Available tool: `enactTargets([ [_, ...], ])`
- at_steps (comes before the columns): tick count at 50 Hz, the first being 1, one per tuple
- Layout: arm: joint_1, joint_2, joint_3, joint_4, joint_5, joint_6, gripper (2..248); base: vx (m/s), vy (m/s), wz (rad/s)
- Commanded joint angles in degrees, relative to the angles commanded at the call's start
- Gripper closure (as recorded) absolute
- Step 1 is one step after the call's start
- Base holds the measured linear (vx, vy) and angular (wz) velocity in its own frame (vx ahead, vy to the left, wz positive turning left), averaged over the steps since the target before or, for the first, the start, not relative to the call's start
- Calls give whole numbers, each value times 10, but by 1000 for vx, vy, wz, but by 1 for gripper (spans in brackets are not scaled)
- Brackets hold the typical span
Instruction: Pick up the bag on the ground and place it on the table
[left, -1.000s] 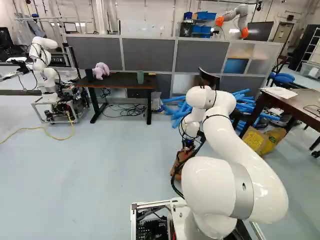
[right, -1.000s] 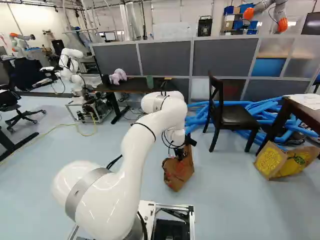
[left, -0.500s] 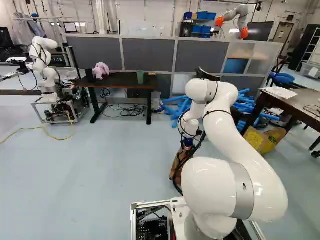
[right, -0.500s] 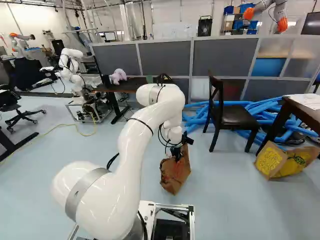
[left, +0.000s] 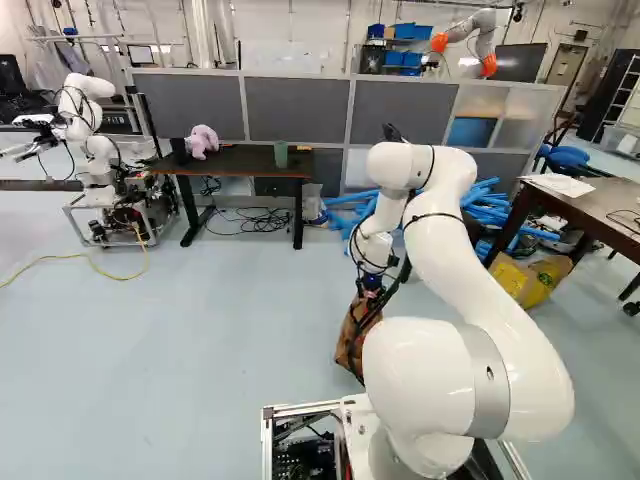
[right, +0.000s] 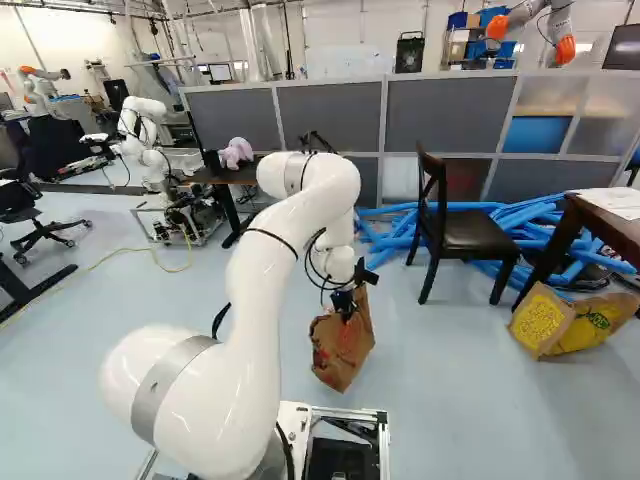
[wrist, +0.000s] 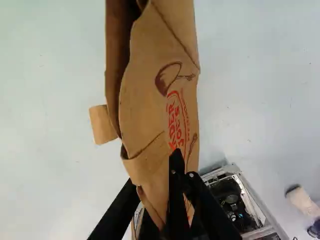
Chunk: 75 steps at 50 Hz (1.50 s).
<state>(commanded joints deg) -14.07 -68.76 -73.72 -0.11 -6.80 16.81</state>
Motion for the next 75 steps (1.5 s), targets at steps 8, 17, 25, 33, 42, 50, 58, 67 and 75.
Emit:
enactTargets([
  [8, 10, 21, 25, 0, 0, 0, 229, 0, 0, 0],
  [17, 20, 45, 52, 0, 0, 0, 229, 0, 0, 0],
  [25, 29, 66, 77, 0, 0, 0, 229, 0, 0, 0],
  [33, 37, 88, 102, 0, 3, 0, 229, 0, 0, 0],
  [42, 44, 113, 131, 0, 9, 0, 229, 0, 0, 0],
  [50, 49, 136, 157, 0, 19, 0, 229, 0, 0, 0],
  [58, 52, 159, 184, 0, 27, 0, 229, 0, 0, 0],
  [67, 54, 186, 215, 0, 39, 0, 229, 0, 0, 0],
  [75, 56, 210, 242, 0, 51, 0, 229, 0, 0, 0],
])
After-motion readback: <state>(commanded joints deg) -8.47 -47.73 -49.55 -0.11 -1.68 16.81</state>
